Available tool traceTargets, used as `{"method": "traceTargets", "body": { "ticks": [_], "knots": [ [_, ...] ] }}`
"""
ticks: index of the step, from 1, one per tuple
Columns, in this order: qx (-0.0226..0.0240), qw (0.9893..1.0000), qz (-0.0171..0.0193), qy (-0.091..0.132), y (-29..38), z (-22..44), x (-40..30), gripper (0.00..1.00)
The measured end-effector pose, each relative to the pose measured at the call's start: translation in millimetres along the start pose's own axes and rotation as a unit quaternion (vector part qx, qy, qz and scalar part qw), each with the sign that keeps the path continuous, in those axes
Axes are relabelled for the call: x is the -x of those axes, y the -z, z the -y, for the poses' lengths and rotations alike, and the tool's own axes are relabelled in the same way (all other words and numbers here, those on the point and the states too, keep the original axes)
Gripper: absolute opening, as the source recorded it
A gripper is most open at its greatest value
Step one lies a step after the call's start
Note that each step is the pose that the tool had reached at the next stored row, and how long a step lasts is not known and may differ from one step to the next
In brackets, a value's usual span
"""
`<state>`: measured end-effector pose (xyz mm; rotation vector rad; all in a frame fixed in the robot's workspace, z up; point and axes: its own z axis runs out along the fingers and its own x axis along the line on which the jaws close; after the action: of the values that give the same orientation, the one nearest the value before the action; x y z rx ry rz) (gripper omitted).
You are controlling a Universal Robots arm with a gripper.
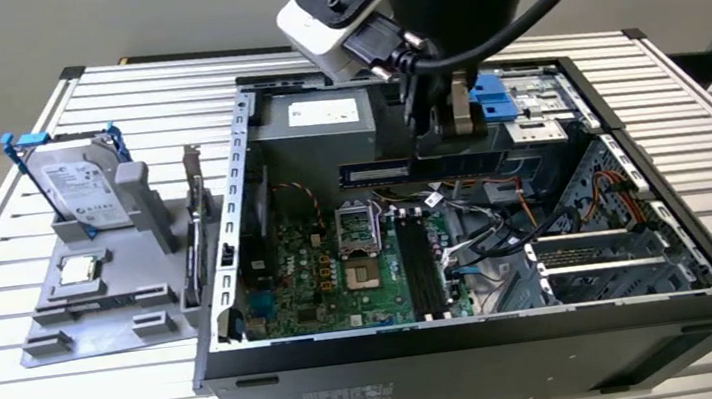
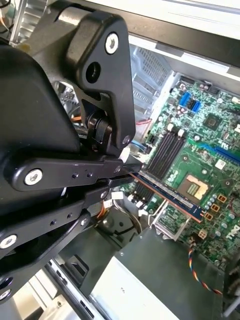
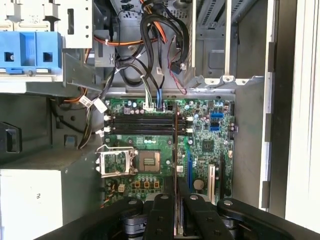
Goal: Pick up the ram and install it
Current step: 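Pick up the ram and move it above insertion slot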
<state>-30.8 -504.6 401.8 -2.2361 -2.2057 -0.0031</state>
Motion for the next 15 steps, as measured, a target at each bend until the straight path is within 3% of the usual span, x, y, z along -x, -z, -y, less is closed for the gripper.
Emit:
{"method": "traceTargets", "body": {
  "ticks": [15],
  "knots": [
    [0.0, 1.0, 0.0, 0.0, 0.0, -19.9, -0.3, 0.0]
  ]
}}
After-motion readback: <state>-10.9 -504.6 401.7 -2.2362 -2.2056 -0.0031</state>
